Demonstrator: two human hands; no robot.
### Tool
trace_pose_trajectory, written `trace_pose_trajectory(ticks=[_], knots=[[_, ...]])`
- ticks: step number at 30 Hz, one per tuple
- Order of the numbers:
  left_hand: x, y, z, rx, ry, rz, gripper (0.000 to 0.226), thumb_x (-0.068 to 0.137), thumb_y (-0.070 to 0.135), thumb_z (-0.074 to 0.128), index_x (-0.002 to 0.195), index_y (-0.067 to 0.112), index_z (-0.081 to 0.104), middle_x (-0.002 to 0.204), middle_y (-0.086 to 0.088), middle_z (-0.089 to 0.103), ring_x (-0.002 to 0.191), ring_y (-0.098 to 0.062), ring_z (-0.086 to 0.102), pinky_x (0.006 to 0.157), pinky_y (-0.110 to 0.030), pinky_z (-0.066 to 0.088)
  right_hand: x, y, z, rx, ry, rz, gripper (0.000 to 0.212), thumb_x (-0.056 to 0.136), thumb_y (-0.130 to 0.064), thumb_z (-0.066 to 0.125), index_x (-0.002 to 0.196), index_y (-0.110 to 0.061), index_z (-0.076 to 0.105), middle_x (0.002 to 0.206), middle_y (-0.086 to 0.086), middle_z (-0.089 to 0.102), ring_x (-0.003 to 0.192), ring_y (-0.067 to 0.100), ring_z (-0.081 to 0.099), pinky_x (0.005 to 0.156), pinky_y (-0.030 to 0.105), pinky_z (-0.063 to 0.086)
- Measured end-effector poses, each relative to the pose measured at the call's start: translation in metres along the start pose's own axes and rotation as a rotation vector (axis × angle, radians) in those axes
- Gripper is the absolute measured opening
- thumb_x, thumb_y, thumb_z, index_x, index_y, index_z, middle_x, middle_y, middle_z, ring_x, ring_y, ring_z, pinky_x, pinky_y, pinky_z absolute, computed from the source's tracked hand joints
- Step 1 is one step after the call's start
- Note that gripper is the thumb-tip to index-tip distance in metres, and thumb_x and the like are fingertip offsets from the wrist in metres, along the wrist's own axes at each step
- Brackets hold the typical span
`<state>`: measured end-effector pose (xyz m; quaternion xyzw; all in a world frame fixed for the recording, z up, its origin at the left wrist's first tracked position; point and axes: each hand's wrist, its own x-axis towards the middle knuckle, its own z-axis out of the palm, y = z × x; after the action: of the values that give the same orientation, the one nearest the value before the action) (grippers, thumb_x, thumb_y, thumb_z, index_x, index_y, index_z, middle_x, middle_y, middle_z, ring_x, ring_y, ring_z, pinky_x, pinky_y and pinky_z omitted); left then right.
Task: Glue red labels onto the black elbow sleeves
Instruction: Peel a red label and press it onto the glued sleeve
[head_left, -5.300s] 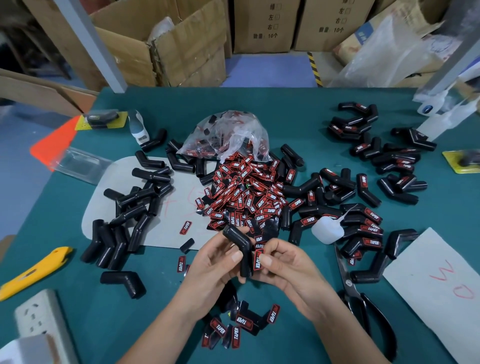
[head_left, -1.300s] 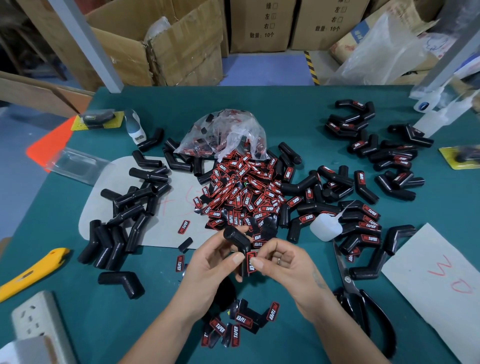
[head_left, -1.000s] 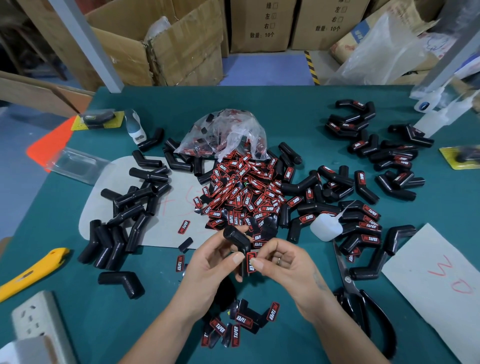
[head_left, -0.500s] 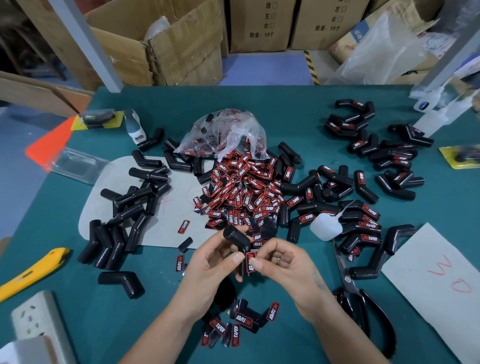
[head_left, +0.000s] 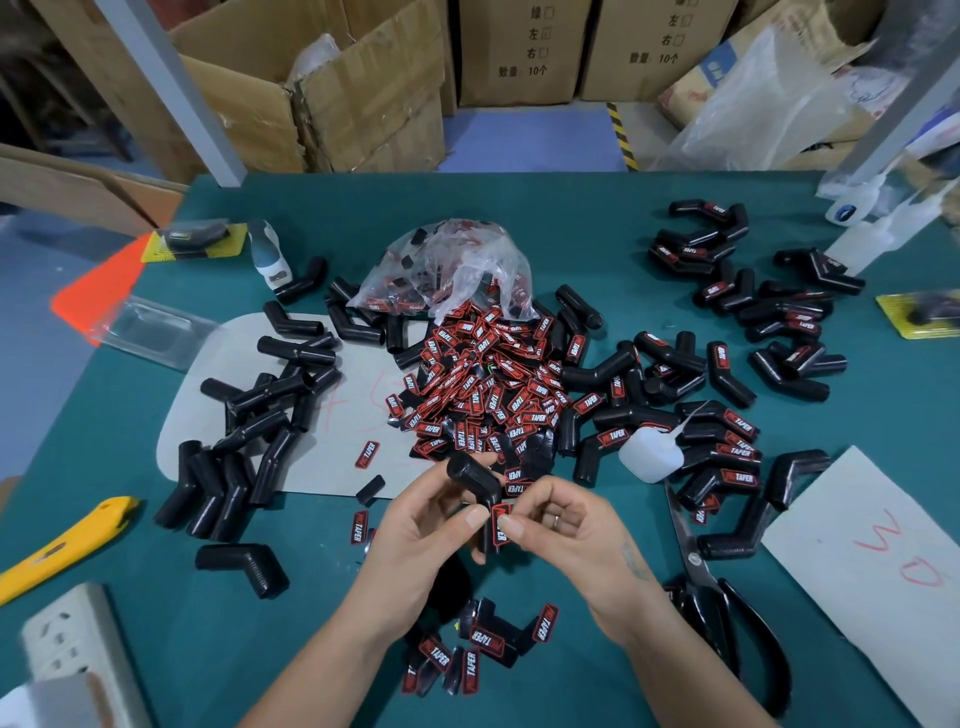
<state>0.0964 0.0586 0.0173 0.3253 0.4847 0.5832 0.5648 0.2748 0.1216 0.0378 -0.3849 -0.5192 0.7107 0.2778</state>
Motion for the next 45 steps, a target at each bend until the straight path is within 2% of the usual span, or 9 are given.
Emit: trace_pose_trajectory(ticks=[14, 19, 21, 26, 29, 31, 35, 41, 45], knots=[[0.002, 0.000, 0.002, -0.008, 0.028, 0.001, 0.039, 0.088, 0.027, 0.078, 0.127, 0.022, 0.072, 0.107, -0.009, 0.070, 0.090, -0.020, 0.065, 0.066, -0.029, 0.055, 0.000, 0.004, 0.000, -0.018, 0.043, -0.001, 0.016, 0.083, -0.026, 0.084, 0.087, -0.020, 0.070, 0.081, -0.005, 0.068, 0.081, 0.009, 0.061, 0.078, 0.021, 0.051], [0.003, -0.001, 0.003, -0.110, 0.067, 0.075, 0.032, 0.090, 0.020, 0.076, 0.119, 0.016, 0.064, 0.113, -0.012, 0.068, 0.102, -0.027, 0.069, 0.079, -0.044, 0.062, 0.001, 0.006, -0.001, -0.036, 0.141, -0.054, 0.020, 0.086, -0.048, 0.075, 0.086, -0.029, 0.067, 0.078, -0.006, 0.065, 0.077, 0.010, 0.059, 0.075, 0.020, 0.050], [0.004, -0.002, 0.003, -0.146, 0.112, 0.102, 0.029, 0.091, 0.020, 0.075, 0.117, 0.018, 0.063, 0.119, -0.012, 0.069, 0.108, -0.031, 0.071, 0.084, -0.048, 0.062, 0.002, 0.008, -0.001, -0.034, 0.150, -0.039, 0.020, 0.091, -0.050, 0.072, 0.085, -0.031, 0.069, 0.079, -0.004, 0.067, 0.080, 0.012, 0.063, 0.080, 0.022, 0.051], [0.006, -0.006, 0.003, -0.186, 0.189, 0.164, 0.026, 0.094, 0.017, 0.073, 0.116, 0.017, 0.060, 0.122, -0.016, 0.071, 0.115, -0.040, 0.071, 0.089, -0.041, 0.061, 0.004, 0.017, 0.005, -0.019, 0.146, -0.014, 0.019, 0.098, -0.040, 0.064, 0.094, -0.026, 0.077, 0.089, -0.001, 0.072, 0.085, 0.013, 0.065, 0.091, 0.037, 0.059], [0.006, -0.008, 0.003, -0.164, 0.215, 0.174, 0.028, 0.094, 0.019, 0.073, 0.119, 0.015, 0.060, 0.122, -0.017, 0.071, 0.117, -0.039, 0.071, 0.090, -0.039, 0.061, 0.004, 0.018, 0.009, 0.042, 0.221, -0.037, 0.016, 0.097, -0.034, 0.065, 0.097, -0.026, 0.079, 0.095, -0.004, 0.075, 0.088, 0.008, 0.067, 0.090, 0.033, 0.059], [0.005, -0.008, 0.005, -0.132, 0.209, 0.181, 0.028, 0.095, 0.020, 0.072, 0.120, 0.016, 0.061, 0.121, -0.014, 0.073, 0.115, -0.035, 0.072, 0.091, -0.037, 0.061, 0.005, 0.016, 0.010, 0.051, 0.240, -0.040, 0.013, 0.099, -0.032, 0.071, 0.099, -0.023, 0.080, 0.101, 0.001, 0.075, 0.091, 0.010, 0.069, 0.088, 0.031, 0.059], [0.003, -0.009, 0.010, -0.087, 0.175, 0.178, 0.027, 0.096, 0.021, 0.071, 0.122, 0.017, 0.064, 0.120, -0.013, 0.072, 0.119, -0.033, 0.071, 0.096, -0.035, 0.059, 0.006, 0.016, 0.011, 0.060, 0.253, -0.032, 0.025, 0.085, -0.025, 0.077, 0.102, -0.007, 0.079, 0.103, 0.018, 0.068, 0.093, 0.022, 0.066, 0.094, 0.045, 0.056], [0.002, -0.008, 0.015, -0.055, 0.196, 0.179, 0.037, 0.092, 0.036, 0.081, 0.121, 0.017, 0.067, 0.123, -0.016, 0.071, 0.123, -0.040, 0.068, 0.099, -0.041, 0.058, 0.005, 0.020, 0.009, 0.108, 0.287, -0.069, 0.022, 0.076, -0.023, 0.085, 0.092, -0.009, 0.080, 0.090, 0.009, 0.067, 0.084, 0.014, 0.061, 0.082, 0.029, 0.050], [0.002, -0.010, 0.018, -0.043, 0.213, 0.232, 0.029, 0.095, 0.028, 0.079, 0.118, 0.015, 0.066, 0.122, -0.013, 0.070, 0.123, -0.039, 0.069, 0.100, -0.041, 0.058, 0.004, 0.022, 0.013, 0.092, 0.301, -0.100, 0.014, 0.076, -0.027, 0.086, 0.085, -0.019, 0.080, 0.087, 0.005, 0.067, 0.082, 0.012, 0.061, 0.080, 0.028, 0.050]])
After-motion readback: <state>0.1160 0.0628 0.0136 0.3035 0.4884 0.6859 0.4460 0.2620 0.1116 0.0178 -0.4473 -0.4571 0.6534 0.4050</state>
